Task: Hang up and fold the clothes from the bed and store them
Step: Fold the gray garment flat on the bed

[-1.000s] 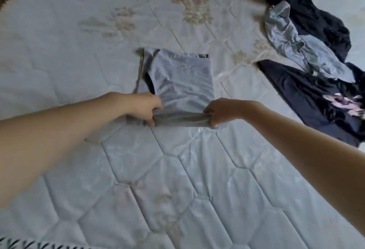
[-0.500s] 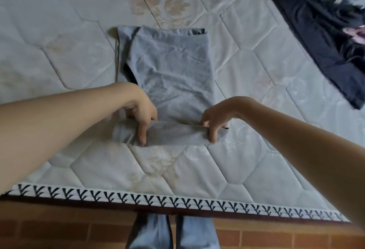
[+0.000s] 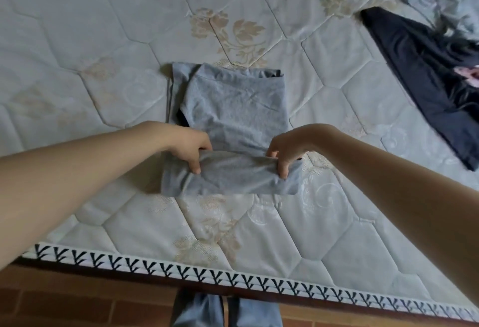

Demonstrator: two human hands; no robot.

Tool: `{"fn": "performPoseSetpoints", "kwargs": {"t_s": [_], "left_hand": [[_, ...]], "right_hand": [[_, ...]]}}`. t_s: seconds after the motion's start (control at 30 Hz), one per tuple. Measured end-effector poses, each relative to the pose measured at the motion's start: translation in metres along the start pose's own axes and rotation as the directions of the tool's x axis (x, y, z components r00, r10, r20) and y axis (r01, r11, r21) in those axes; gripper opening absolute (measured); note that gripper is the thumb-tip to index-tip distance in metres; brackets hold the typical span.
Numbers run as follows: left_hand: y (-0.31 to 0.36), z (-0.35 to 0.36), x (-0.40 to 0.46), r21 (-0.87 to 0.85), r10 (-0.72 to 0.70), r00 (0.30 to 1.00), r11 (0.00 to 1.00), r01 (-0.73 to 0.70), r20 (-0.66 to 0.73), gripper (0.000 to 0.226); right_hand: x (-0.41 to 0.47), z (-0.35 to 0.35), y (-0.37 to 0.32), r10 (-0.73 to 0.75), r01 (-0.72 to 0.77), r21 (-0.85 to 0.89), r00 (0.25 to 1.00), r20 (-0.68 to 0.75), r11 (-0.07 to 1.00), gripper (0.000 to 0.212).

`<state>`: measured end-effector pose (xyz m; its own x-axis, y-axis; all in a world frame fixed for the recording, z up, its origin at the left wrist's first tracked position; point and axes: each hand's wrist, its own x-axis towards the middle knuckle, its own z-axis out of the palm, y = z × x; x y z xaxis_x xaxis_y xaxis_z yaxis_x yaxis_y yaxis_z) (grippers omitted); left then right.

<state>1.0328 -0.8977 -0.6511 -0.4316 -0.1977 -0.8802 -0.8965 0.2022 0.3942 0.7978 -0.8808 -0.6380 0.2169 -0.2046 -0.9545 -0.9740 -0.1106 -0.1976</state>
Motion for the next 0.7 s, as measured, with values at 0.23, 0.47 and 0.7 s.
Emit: {"fn": "performPoseSetpoints", "kwargs": {"t_s": [0.23, 0.47, 0.7], "left_hand": [[-0.022, -0.038, 0.008, 0.019, 0.015, 0.984, 1.0, -0.011, -0.176, 0.025], [-0.038, -0.081, 0.016, -0.018, 0.001, 0.936, 1.0, -0.008, -0.353, 0.023], [-0.043, -0.107, 0.027, -0.037, -0.034, 0.889, 0.999, 0.019, -0.456, 0.033]], "right_hand": [[0.009, -0.046, 0.007, -0.026, 0.022, -0.018, 0.976, -0.217, 1.0, 0.058], [0.018, -0.079, 0.013, -0.017, 0.012, -0.016, 0.937, -0.35, 1.0, 0.031], [0.027, -0.097, 0.028, 0.027, -0.007, 0.043, 0.88, -0.475, 0.999, 0.009]]}}
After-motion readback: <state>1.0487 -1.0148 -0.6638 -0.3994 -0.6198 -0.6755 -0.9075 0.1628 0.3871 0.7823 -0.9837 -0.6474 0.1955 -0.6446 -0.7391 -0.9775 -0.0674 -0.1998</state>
